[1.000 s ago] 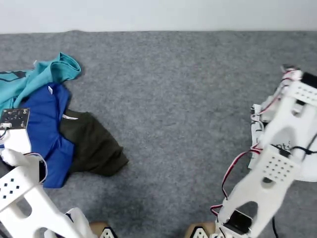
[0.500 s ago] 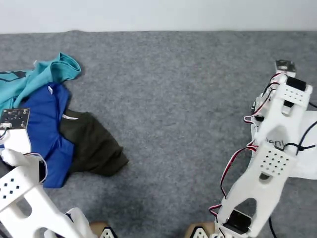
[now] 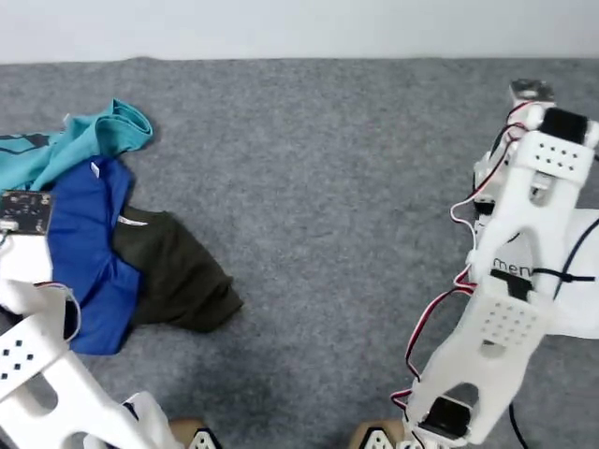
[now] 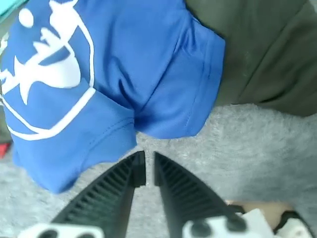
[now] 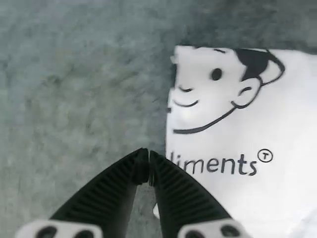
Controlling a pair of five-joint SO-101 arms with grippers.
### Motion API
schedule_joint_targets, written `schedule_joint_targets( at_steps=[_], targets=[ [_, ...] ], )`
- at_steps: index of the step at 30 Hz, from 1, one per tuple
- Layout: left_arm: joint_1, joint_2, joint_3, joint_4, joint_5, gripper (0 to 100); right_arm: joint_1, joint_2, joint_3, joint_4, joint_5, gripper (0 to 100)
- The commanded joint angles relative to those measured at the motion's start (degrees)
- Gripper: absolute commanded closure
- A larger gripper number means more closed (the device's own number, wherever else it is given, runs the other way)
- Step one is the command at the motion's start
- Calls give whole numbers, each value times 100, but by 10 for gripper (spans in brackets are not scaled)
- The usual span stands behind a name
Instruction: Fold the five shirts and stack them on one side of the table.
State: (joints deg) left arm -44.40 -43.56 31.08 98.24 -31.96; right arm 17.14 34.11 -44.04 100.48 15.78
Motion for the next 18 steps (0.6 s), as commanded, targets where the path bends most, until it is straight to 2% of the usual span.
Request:
schedule_joint_targets(
  at_steps=[1,6,9,14,18],
  targets=[
    [114,-62,-198,-70,-369,876,-171,-945,607,251,202,989],
    [941,-44,-189,-141,-580,846,-110,-2132,2075,251,229,987],
    [1169,-18,-119,-352,-598,833,119,-2897,2980,251,237,987],
    [782,738,233,-484,-1644,820,822,-3811,4413,242,246,987],
    [176,1538,-127,-800,-2277,819,1446,-4295,5371,242,246,989]
  ],
)
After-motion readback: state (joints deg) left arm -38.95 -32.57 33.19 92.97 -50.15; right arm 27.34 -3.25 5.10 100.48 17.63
